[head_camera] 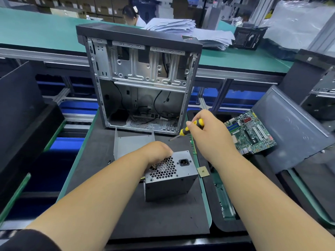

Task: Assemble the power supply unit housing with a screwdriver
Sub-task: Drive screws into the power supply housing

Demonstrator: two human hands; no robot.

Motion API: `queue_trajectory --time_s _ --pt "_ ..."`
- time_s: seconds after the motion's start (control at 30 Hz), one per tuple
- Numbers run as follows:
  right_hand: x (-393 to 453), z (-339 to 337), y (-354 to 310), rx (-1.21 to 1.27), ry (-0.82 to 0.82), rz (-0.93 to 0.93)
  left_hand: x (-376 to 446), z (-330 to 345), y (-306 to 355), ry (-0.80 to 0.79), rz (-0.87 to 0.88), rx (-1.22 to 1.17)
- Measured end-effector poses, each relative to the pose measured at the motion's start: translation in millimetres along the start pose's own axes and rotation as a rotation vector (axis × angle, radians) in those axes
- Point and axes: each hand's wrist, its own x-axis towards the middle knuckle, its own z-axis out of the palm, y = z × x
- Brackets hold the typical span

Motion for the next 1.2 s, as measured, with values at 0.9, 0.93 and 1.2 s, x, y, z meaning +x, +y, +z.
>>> queue_trajectory --time_s 0.9,0.93,1.2 --pt "28.3 18.6 -25.4 0.308 0.008 0.021 -9.9 -36.9 -21.3 0.145 -0.022 -0.249" --pt "29.3 21.8 -26.9 0.31 -0.005 0.013 -15.1 -45.6 -29.8 0.184 -0.005 -0.333" --pt "34.1 70.2 -48.0 0.314 -0.151 -0.02 -52.2 -95.3 -131.0 0.607 -0.152 -0.451"
